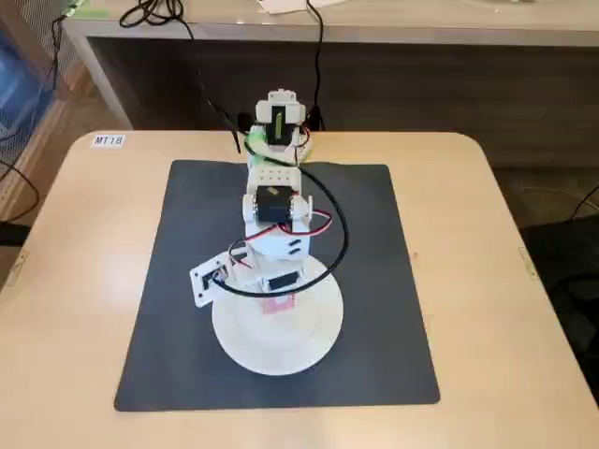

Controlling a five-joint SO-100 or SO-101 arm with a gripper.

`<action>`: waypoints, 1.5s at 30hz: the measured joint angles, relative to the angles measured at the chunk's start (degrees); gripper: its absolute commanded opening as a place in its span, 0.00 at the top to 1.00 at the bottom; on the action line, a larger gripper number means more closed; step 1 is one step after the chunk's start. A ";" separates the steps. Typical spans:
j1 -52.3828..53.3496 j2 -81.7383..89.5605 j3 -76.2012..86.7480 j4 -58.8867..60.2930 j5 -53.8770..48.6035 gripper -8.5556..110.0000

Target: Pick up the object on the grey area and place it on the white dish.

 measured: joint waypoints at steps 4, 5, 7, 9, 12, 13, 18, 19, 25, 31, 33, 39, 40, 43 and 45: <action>0.00 -0.35 -0.18 0.00 -0.09 0.88; 0.00 -0.35 -0.18 0.00 -0.09 0.88; 0.00 -0.35 -0.26 0.00 -0.09 0.86; 0.00 -0.35 -0.26 0.00 -0.09 0.85; 0.00 -0.35 -0.26 0.00 0.09 0.81; 0.00 -0.35 -0.26 0.00 0.00 0.80; 0.00 -0.44 -0.26 0.00 0.18 0.75; 0.00 -0.44 -0.26 0.00 0.35 0.74; 0.00 -0.44 -0.26 0.00 0.88 0.69; 0.00 -0.44 -0.26 0.26 1.05 0.64; 0.00 0.00 -0.09 0.26 1.58 0.63; 0.00 4.66 3.25 0.26 3.43 0.60; 0.00 5.71 3.78 0.26 3.78 0.60; 0.00 8.88 6.42 0.26 4.75 0.59; 0.18 10.90 9.32 0.26 5.19 0.58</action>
